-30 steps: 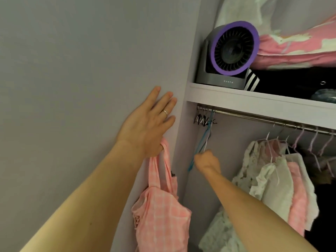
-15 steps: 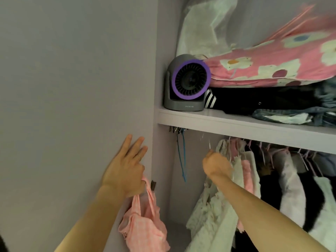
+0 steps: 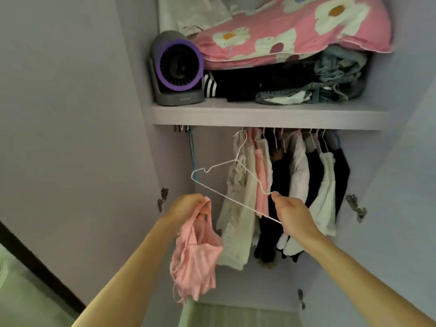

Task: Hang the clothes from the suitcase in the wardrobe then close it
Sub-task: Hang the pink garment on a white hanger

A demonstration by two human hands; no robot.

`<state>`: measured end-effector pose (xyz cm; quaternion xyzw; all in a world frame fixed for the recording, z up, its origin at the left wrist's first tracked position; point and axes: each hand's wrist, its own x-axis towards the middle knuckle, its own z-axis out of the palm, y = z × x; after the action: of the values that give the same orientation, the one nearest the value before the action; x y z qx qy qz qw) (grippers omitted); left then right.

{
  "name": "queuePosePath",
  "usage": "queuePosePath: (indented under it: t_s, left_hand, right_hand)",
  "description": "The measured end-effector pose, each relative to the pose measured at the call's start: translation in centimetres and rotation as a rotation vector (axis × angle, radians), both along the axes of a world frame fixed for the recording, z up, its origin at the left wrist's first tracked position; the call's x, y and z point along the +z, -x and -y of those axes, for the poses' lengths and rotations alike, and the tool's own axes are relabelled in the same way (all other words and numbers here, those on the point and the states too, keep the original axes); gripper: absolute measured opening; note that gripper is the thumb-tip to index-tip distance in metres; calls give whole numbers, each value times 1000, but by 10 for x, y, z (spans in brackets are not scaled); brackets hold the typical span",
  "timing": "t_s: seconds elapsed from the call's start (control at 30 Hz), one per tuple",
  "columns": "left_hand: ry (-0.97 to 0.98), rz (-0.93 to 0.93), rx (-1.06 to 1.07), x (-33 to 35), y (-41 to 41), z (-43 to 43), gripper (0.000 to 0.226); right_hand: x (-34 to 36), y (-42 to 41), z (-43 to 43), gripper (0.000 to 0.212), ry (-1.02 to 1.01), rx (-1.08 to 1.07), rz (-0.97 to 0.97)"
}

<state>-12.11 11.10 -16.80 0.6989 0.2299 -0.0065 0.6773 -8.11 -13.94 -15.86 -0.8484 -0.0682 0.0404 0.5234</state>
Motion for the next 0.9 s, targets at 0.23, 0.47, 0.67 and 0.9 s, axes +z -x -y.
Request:
queuePosePath:
  t_s: [0.23, 0.47, 0.67, 0.9]
  left_hand:
    - [30, -59, -125, -49, -2, 91, 39]
    - [-297, 18, -314, -74, 24, 127, 29]
    - [-295, 2, -510, -86, 49, 139, 33]
    - [-411, -49, -646, -102, 71, 135, 25]
  right_hand:
    - [-41, 55, 44, 57, -344, 19, -207]
    - [-79, 80, 89, 25, -240, 176, -366]
    - [-76, 84, 94, 37, -820, 21, -671]
    - [-67, 82, 93, 35, -903, 35, -673]
